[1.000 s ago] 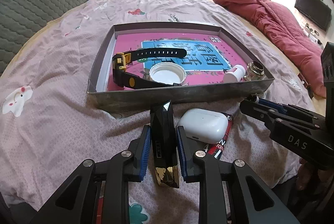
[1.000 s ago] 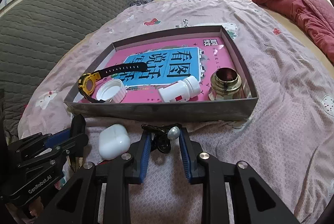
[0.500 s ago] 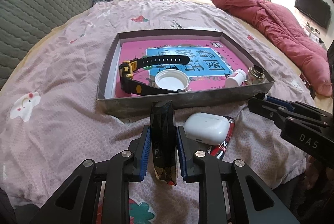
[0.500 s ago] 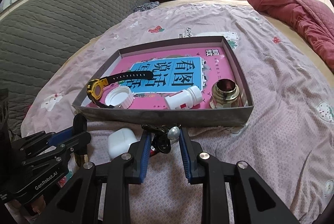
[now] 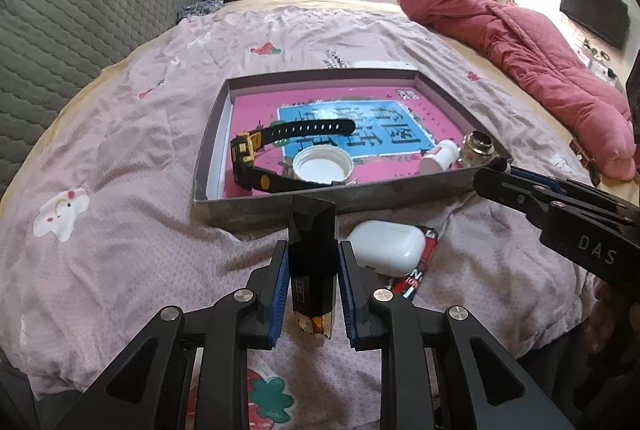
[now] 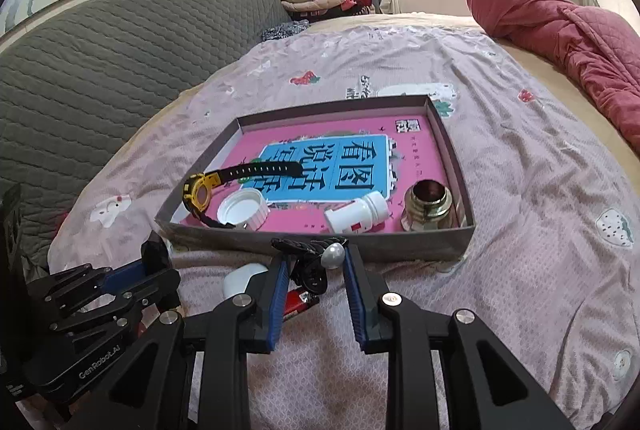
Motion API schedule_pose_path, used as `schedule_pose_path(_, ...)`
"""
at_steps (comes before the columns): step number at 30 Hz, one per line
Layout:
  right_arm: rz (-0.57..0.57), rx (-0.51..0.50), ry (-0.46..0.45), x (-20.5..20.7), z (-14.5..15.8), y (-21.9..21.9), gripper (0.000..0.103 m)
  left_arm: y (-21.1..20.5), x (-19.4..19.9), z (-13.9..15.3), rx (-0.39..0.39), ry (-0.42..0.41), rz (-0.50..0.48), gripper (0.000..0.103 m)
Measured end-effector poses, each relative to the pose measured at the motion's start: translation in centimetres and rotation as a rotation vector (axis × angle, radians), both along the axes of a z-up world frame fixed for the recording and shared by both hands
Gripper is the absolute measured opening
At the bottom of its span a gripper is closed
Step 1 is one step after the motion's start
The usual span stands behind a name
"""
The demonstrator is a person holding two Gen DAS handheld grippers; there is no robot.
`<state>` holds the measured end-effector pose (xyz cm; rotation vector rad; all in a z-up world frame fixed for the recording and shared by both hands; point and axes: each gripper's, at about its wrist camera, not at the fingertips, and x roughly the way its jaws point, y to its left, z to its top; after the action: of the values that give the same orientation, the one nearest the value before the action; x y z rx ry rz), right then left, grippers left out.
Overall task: Organize rigid objects
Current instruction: 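Lift the black-gold box with the left gripper while the right lifts the keychain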
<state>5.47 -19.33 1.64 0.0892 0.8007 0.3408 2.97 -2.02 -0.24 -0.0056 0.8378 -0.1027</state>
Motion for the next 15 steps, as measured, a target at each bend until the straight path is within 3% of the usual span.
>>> schedule_pose_path(15, 0.015, -0.022, -0.071, -0.3, 1.7, 0.4, 0.028, -0.1, -0.1, 0.7, 0.006, -0.008, 0.001, 0.024)
